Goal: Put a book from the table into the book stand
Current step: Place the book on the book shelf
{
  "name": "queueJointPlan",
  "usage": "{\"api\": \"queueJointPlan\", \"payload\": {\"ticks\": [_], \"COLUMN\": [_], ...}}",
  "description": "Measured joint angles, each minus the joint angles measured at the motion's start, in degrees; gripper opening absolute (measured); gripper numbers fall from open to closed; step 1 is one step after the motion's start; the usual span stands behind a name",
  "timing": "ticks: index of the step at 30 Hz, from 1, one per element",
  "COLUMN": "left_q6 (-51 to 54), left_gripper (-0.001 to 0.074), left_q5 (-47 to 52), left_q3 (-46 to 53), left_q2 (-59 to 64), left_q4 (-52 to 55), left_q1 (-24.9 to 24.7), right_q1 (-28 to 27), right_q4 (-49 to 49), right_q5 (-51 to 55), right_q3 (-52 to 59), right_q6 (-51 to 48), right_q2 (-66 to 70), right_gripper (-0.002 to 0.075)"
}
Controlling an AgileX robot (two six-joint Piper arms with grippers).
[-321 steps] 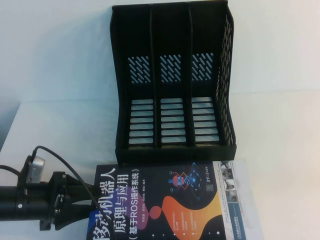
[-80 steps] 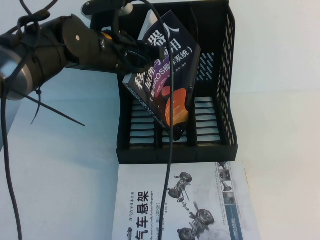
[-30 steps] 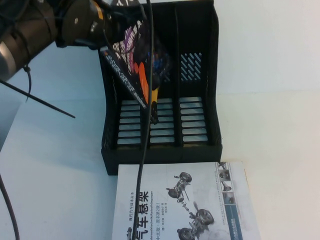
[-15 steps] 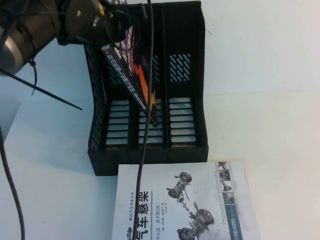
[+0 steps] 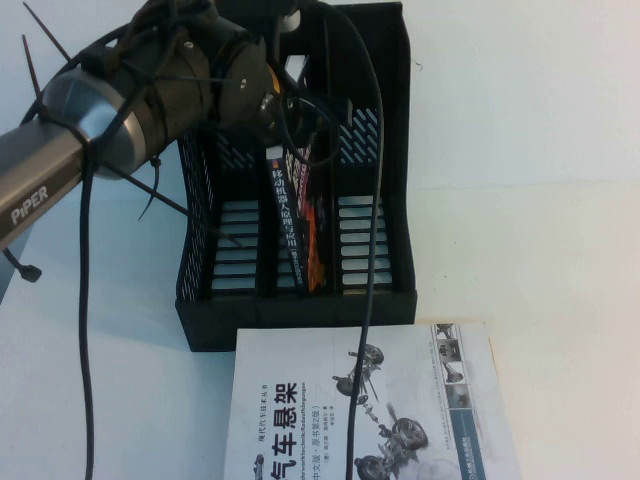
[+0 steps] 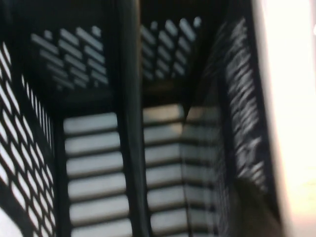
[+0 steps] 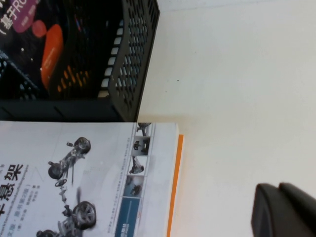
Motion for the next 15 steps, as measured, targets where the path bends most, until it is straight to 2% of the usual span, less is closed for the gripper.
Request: {"api": "queueJointPlan", "payload": {"ticks": [4, 7, 10, 12, 15], "left_q6": [-0.7, -0.9, -0.9, -0.8, -0.7], "left_gripper": [0.0452, 0.0544, 0.0524, 0.0469, 0.0328], "left_q5": [-1.9, -1.7, -0.3, 1.8, 5.8], "left_q3": [-0.6, -0.9, -2.5, -4.2, -7.6], "left_q2": [-0.2, -0.4, -0.9, -1.5, -3.0], "left_q4": [1.6, 2.1, 3.0, 4.3, 7.4], "left_q1": [0.1, 0.1, 0.1, 0.1, 0.1], "right_q1": [0.0, 0.0, 0.0, 0.0, 0.0], "right_q4": [0.0, 0.2, 0.3, 0.3, 0.3], "right_q5": [1.4, 2.2, 2.6, 2.9, 3.3], "right_q3": [0.0, 0.0, 0.0, 0.0, 0.0], "right_q6": [0.0, 0.0, 0.0, 0.0, 0.0], "right_q2": [0.0, 0.0, 0.0, 0.0, 0.0], "right_gripper": [-0.0002, -0.0002, -0.0002, -0.0002, -0.0002]}}
